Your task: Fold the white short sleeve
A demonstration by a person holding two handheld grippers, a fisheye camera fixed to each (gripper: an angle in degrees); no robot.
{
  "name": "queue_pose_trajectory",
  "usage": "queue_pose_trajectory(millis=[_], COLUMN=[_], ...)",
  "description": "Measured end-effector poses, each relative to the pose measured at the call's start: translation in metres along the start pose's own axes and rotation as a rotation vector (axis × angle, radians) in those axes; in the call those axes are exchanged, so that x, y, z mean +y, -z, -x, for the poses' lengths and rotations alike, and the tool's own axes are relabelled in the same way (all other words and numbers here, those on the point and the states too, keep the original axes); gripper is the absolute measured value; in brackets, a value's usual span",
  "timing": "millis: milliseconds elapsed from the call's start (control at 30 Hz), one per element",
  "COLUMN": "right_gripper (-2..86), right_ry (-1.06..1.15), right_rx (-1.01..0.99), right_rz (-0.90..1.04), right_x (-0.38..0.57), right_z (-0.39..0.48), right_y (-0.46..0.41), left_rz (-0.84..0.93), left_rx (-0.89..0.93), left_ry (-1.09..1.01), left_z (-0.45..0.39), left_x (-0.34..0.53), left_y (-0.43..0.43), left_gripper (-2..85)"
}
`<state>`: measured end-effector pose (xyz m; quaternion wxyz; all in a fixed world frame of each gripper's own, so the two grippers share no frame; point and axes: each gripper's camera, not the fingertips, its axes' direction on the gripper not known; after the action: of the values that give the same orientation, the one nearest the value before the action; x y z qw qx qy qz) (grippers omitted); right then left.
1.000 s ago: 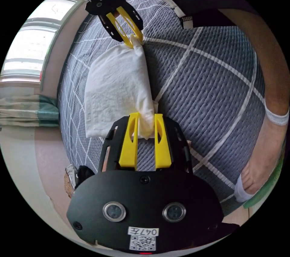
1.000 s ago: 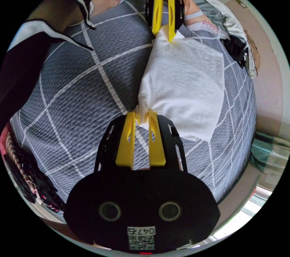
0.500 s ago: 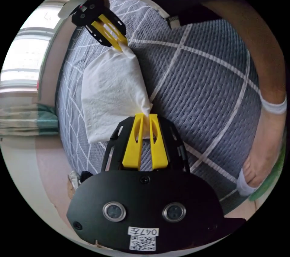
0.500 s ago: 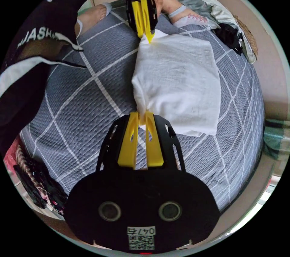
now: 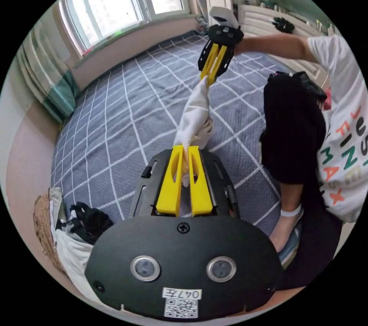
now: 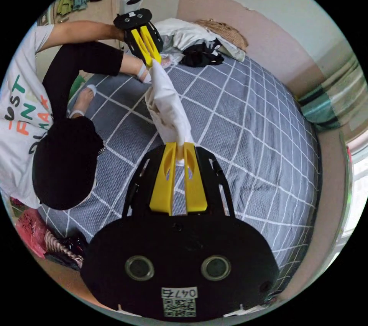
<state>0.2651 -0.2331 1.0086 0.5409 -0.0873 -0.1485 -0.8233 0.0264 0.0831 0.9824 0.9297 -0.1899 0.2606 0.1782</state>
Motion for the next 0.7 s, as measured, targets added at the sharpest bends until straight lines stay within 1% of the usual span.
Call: queue_pose_trajectory(millis=[33,100,133,200,333,400,433,533,567,600,633,700], right_gripper=[0.8,0.8,0.8,0.8,0.8,0.8,0.8,0.9,0.9,0.9,0.9,0.9], right_ry=[-0.032,-0.081,-0.11,-0.156,-0.305,-0.386,-0.443,-0.57,-0.61,-0.627,-0.66,-0.706], right_rx=[0.024,0.051,0.076,0.11,0.183,0.202,0.209,0.183,0.163,0.15,0.121,0.091], right_rz=[-0.004,0.004,0.03,0.082,0.223,0.267,0.29,0.326,0.334,0.34,0.352,0.368], right_x=[0.024,0.066,0.096,0.144,0.263,0.315,0.349,0.427,0.454,0.467,0.491,0.526], right_z=[-0.008,-0.013,-0.01,0.0,0.04,0.06,0.072,0.099,0.106,0.109,0.111,0.107], right_y=[0.023,0.059,0.083,0.117,0.179,0.198,0.208,0.225,0.228,0.228,0.226,0.215], left_rz=[-0.016,-0.071,-0.082,-0.12,-0.173,-0.193,-0.192,-0.147,-0.092,-0.035,-0.019,0.079], left_rx=[0.011,0.085,0.106,0.193,0.309,0.416,0.449,0.639,0.75,0.857,0.898,1.046], left_ry=[-0.015,-0.083,-0.101,-0.176,-0.294,-0.346,-0.355,-0.387,-0.376,-0.34,-0.313,-0.17], left_z=[0.002,0.001,0.0,-0.014,-0.05,-0.079,-0.086,-0.118,-0.127,-0.133,-0.135,-0.137], left_x=[-0.012,-0.065,-0.078,-0.135,-0.218,-0.268,-0.28,-0.333,-0.353,-0.371,-0.379,-0.404], left_y=[0.002,0.001,-0.001,-0.016,-0.052,-0.081,-0.089,-0.128,-0.146,-0.168,-0.179,-0.23], left_gripper=[0.1,0.1,0.1,0.2,0.3,0.4,0.4,0.6,0.7,0.8,0.9,1.3])
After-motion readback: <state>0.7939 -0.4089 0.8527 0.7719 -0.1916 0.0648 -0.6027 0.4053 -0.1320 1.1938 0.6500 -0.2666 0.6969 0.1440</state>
